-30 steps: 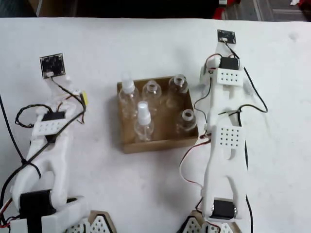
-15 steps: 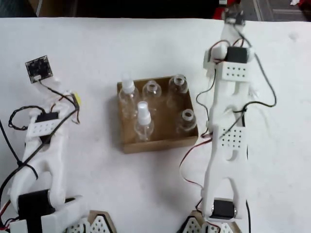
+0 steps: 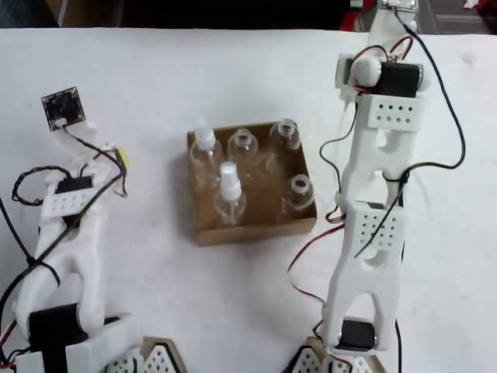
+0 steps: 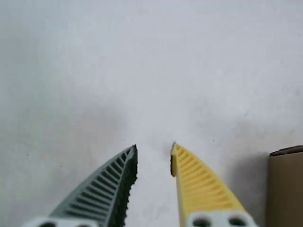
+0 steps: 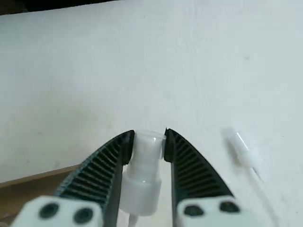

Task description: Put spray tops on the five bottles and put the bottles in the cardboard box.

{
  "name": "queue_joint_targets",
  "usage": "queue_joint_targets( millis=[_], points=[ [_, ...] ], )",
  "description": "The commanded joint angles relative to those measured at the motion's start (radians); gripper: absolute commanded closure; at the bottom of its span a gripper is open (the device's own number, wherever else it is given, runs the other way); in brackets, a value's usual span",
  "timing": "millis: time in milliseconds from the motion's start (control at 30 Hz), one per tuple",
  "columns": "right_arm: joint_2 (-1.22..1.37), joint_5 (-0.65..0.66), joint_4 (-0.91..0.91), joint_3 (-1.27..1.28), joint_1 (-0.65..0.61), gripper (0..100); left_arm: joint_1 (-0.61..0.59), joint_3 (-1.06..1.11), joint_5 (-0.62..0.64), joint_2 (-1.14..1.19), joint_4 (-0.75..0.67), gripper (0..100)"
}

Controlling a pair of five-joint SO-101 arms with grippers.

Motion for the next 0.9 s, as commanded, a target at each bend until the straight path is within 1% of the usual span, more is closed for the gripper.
queue_joint_targets(
  millis=[0, 533, 633, 867],
  points=[
    [-0.136, -0.008, 0.024, -0.043, 0.033, 98.2, -0.012, -0.054, -0.011, -0.012, 0.003, 88],
    [-0.653, -0.008, 0.036, -0.025, 0.028, 98.2, -0.016, -0.054, -0.011, -0.013, 0.005, 88],
    [-0.777, -0.014, 0.038, 0.106, 0.018, 98.2, -0.015, -0.052, -0.011, -0.013, 0.005, 88],
    [-1.136, -0.015, 0.008, 0.672, -0.131, 98.2, -0.013, -0.051, -0.012, -0.013, 0.005, 88]
  ],
)
